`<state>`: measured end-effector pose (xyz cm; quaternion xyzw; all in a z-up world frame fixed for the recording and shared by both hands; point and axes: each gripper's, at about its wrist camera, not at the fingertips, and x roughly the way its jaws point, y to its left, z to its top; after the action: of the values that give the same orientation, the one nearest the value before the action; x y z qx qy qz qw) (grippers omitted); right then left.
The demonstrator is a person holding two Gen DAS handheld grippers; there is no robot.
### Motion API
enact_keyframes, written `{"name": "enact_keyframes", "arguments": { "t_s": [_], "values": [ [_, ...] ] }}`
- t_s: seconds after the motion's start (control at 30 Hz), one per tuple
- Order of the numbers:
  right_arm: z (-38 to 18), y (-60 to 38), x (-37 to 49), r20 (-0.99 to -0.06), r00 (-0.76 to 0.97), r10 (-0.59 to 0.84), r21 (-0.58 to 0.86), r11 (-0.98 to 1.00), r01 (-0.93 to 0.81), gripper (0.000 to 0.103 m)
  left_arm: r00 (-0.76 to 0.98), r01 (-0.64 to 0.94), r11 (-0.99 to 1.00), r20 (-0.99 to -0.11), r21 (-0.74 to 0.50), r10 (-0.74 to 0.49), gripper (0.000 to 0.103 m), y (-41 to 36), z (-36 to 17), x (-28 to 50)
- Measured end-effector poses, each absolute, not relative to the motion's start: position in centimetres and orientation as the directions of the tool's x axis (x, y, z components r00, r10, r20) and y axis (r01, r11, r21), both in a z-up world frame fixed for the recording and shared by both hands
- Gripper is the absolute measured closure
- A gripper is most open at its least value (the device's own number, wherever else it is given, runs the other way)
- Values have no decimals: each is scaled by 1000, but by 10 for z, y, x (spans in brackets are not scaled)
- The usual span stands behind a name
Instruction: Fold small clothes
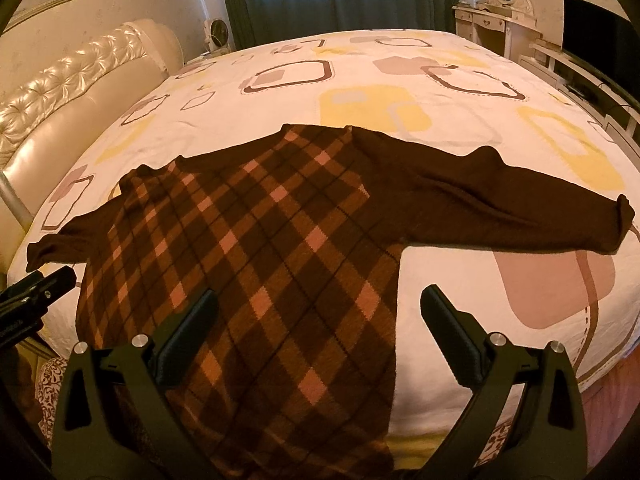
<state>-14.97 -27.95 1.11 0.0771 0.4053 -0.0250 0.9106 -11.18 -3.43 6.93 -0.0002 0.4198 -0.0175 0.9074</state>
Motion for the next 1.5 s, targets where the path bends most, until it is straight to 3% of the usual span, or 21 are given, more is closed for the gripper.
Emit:
{"name": "enact_keyframes", "arguments": {
  "t_s": [1.1,1.23,1.37,1.5],
  "values": [
    [5,-272,-152,-763,646,-15,70,992,106,2,639,33,999,-768,-26,-41,4,-38,63,-117],
    [12,-295,-143,-776,629,34,140,983,120,2,638,33,999,-769,-29,-44,4,-38,61,-117],
    [26,-359,-137,-754,655,48,249,944,217,2,626,26,999,-779,-30,-40,4,-38,56,-115],
    [33,-463,-145,-774,625,-96,246,865,438,2,614,19,1000,-789,-21,-28,4,-37,51,-111]
  ]
}}
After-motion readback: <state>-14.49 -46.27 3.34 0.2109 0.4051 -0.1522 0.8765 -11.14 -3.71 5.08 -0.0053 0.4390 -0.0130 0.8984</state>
